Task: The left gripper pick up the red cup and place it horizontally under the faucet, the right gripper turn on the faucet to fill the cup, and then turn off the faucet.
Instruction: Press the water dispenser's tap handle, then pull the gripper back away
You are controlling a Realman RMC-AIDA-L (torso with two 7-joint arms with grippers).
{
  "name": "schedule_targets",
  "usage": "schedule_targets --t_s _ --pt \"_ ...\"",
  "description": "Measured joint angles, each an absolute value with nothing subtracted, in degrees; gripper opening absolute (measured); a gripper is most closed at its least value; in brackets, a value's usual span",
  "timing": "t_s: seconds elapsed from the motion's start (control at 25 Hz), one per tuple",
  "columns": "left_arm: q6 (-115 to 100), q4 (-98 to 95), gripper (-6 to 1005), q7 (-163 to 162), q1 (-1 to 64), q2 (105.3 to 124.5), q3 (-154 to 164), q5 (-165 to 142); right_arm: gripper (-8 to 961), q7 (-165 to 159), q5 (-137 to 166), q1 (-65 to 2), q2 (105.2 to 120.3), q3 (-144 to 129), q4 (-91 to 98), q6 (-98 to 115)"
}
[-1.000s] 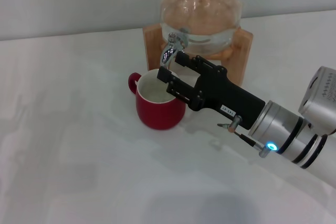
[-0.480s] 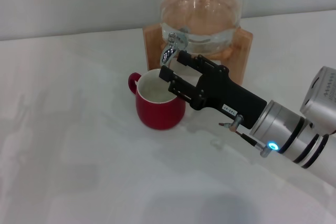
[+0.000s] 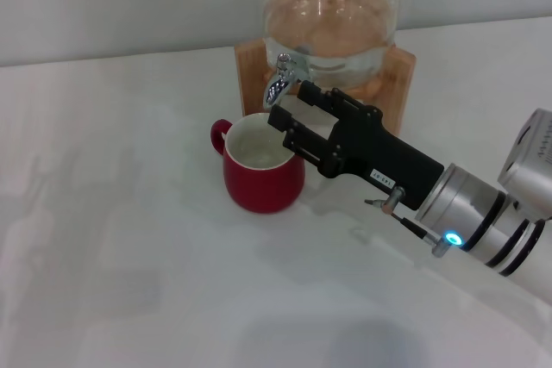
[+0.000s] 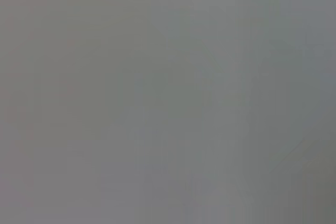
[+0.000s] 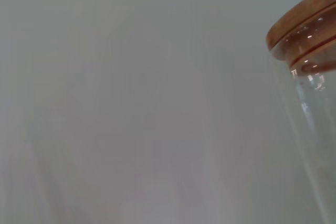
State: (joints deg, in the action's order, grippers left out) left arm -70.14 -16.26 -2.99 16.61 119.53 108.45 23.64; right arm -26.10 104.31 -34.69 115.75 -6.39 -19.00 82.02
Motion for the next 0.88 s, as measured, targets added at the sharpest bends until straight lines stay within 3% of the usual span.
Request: schedule_targets --t_s 0.88 --pt "-70.1 -16.3 884 -2.9 16.6 119.53 108.5 23.6 658 -26.1 104.4 -34.4 115.68 -5.1 -18.5 82.9"
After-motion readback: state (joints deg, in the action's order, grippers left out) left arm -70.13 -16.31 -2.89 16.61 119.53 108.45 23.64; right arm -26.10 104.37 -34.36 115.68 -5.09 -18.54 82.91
